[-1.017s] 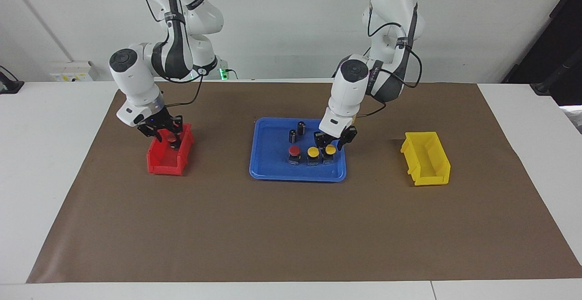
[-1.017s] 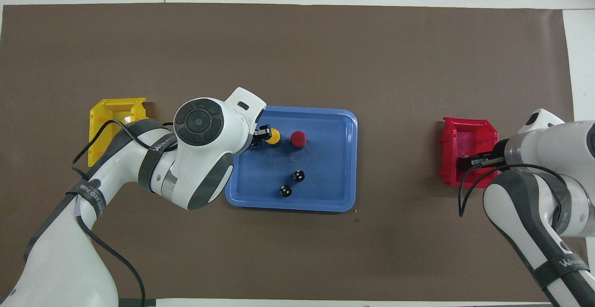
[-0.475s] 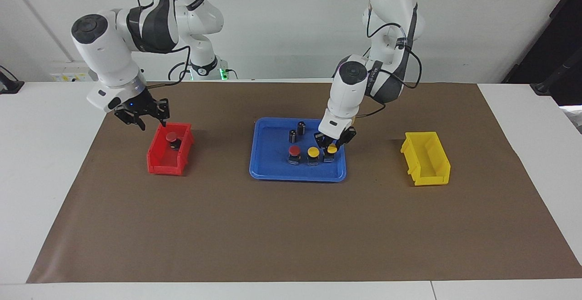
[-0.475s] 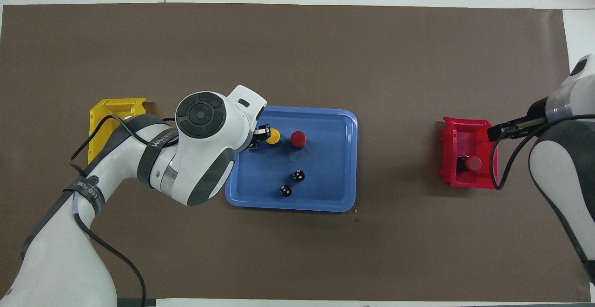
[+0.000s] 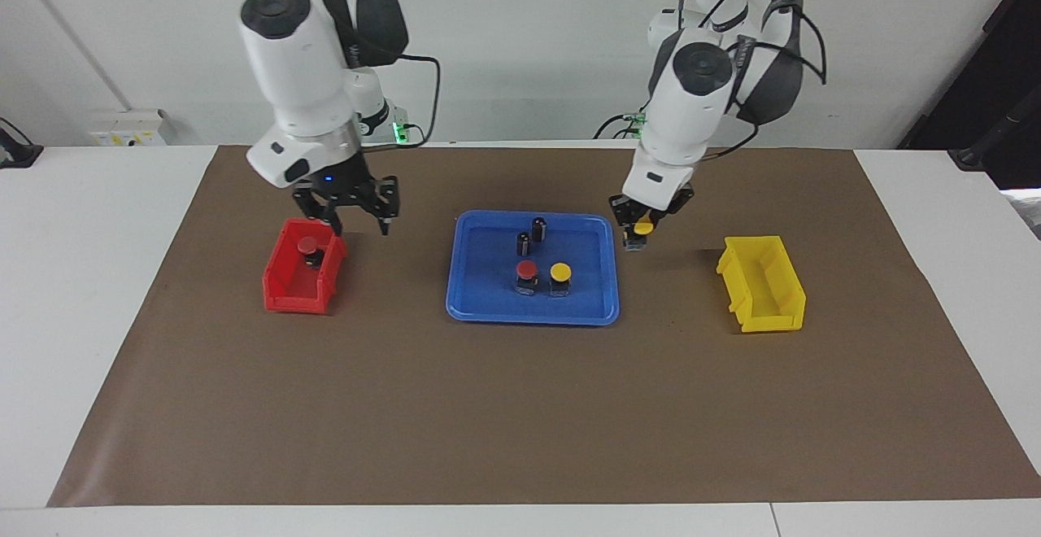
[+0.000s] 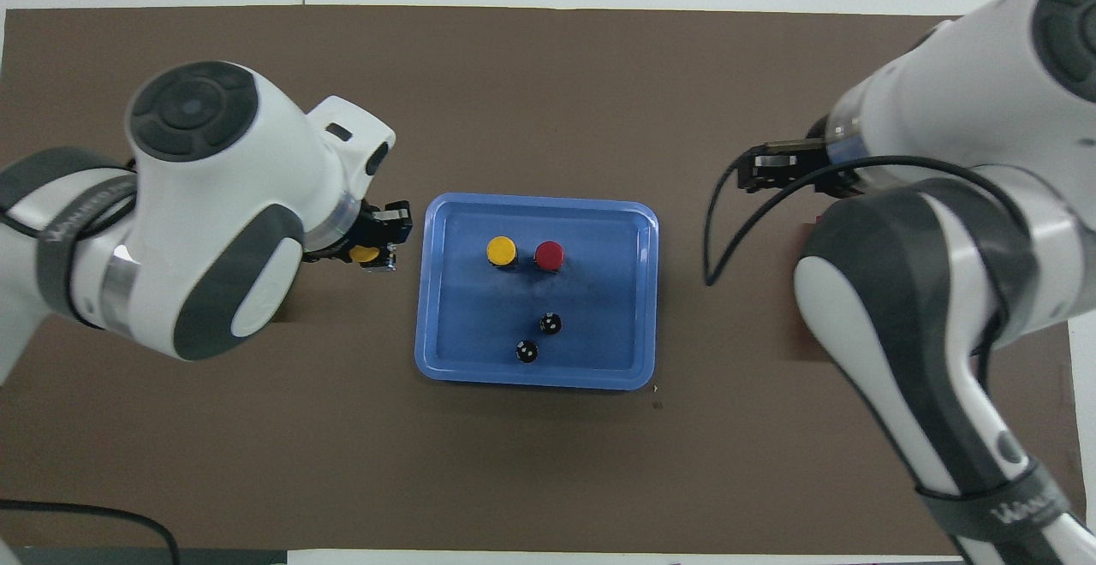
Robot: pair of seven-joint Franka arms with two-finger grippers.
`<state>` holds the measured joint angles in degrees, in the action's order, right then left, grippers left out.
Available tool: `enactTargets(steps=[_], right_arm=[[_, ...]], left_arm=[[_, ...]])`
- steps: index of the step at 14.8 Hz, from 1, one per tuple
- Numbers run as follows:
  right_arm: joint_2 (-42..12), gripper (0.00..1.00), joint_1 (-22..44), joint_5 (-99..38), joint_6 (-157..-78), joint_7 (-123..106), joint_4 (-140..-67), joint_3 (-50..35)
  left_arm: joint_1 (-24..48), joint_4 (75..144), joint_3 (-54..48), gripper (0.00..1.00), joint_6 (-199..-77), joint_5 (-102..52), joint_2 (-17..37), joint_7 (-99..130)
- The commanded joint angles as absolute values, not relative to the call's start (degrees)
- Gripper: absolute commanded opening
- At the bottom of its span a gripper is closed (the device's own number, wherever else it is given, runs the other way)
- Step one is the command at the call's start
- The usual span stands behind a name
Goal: Sort red and yellow buttons by color
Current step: 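Carry the yellow button to the yellow bin with the left gripper, then release yellow into the bin while the right gripper grasps the red button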
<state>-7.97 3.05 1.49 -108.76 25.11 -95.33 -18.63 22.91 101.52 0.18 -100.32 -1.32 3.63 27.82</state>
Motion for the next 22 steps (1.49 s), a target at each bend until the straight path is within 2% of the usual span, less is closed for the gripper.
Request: enactTargets(steps=[1,3,5,10,14,22], right_arm=[[-14.4,0.72,9.5,5.3,-114.9,38.3,-93.7,-20.0],[-16.3,0.72,12.3,7.4,-116.1,41.8,-93.9,-20.0],[-19.1,0.73,14.8,9.8,-119.6,46.0,-95.5,-20.0],[-22.1,0.74,16.6,10.8,-123.9,49.4,-96.9,-20.0],[-25.0,0.73,17.8,14.0,-125.8,51.7,-97.3,-20.0],[-24.3,0.72,17.8,14.2,-126.2,51.8,-100.1,-20.1]], left_arm=[[14.3,102.3,-0.1,0.02,-98.1,-2.5,1.0,18.5],[8.6,104.2,0.1,0.02,-98.0,-2.5,0.1,17.1],[4.5,107.4,0.2,0.02,-103.8,-2.5,-0.6,13.2],[0.2,113.9,0.2,0.02,-113.5,-2.3,-0.1,6.1],[0.4,118.9,0.2,0.02,-118.4,-2.3,0.1,5.1],[2.1,126.7,0.1,0.03,-128.6,-2.2,1.5,1.3]])
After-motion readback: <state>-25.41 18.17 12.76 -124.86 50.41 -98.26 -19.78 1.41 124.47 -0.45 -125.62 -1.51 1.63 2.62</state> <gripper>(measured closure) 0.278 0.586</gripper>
